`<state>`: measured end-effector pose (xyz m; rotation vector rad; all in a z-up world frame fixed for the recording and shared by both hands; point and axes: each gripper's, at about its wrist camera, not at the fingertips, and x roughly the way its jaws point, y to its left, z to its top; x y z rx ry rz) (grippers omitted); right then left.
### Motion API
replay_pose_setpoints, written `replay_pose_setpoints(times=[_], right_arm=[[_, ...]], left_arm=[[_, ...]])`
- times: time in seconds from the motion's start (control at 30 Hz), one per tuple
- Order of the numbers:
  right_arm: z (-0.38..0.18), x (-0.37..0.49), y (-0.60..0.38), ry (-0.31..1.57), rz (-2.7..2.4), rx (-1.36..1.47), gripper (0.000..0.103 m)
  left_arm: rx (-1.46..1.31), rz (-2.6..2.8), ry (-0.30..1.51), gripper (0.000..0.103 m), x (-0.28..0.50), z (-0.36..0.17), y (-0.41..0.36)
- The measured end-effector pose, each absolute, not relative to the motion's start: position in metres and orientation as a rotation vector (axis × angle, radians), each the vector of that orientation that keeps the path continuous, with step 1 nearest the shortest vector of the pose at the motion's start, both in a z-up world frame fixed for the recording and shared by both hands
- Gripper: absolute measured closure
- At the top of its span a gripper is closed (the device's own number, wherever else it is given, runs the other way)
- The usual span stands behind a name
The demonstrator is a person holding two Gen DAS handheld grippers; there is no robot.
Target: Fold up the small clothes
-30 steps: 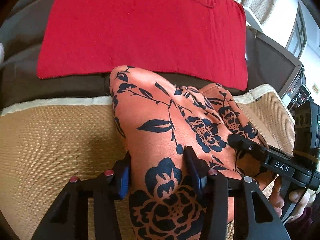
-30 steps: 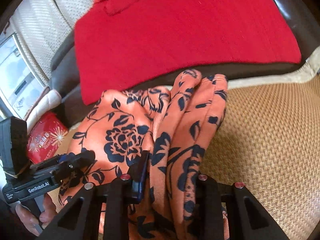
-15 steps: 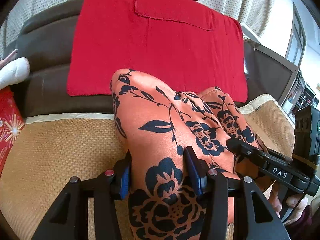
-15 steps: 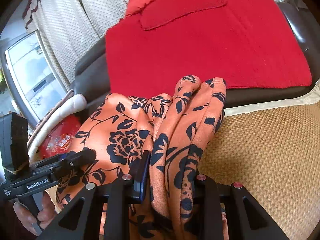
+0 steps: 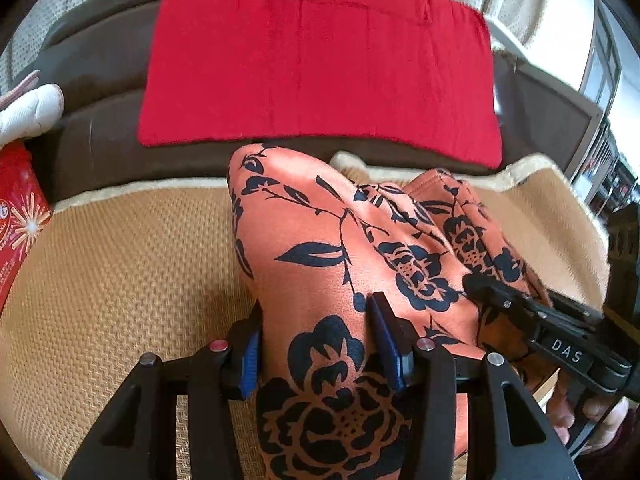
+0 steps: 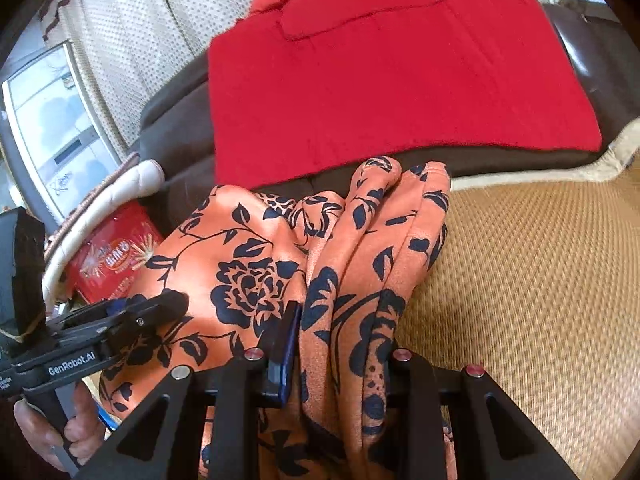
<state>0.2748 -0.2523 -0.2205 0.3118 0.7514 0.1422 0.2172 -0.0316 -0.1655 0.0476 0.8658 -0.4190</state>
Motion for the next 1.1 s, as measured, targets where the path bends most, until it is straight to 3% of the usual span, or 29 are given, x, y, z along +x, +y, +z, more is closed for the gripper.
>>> replay_pose_setpoints(times=[0.17, 0.33, 0.47, 0.5, 0.57, 0.6, 0.77, 1.1], right_arm=[[-0.242, 0.281, -0.25, 0.828, 0.103, 0.291, 0.075], [-0.254, 0.292, -0.261, 0.889, 0.091, 0.353, 0.074], [-0.252, 0.286, -0.267, 0.903, 0.075, 0.411, 0.062], [-0.248, 0.28, -0.27, 0.907, 0.064, 0.432, 0.052], [-0.239, 0.266, -0.28, 0.875, 0.053, 0.469, 0.044], [-0.234, 0.255, -0.283, 0.862, 0.047, 0.468, 0.044], [-0.186, 0.21, -0.289, 0.781, 0.006, 0.374, 0.044], [-0.077, 0.125, -0.257, 0.635, 0.019, 0.237, 0.04]], left_arm=[[0.092, -0.38, 0.955, 0.052, 0.226, -0.196, -0.043], [0.097, -0.34, 1.017, 0.045, 0.229, -0.214, -0.042], [0.168, -0.271, 0.967, 0.039, 0.209, -0.2, -0.043], [0.187, -0.249, 0.947, 0.038, 0.199, -0.193, -0.044], [0.209, -0.225, 0.892, 0.03, 0.179, -0.175, -0.044], [0.217, -0.205, 0.864, 0.023, 0.172, -0.166, -0.041], [0.228, -0.124, 0.702, 0.014, 0.127, -0.104, -0.034], [0.174, -0.052, 0.473, 0.008, 0.045, 0.004, -0.017]])
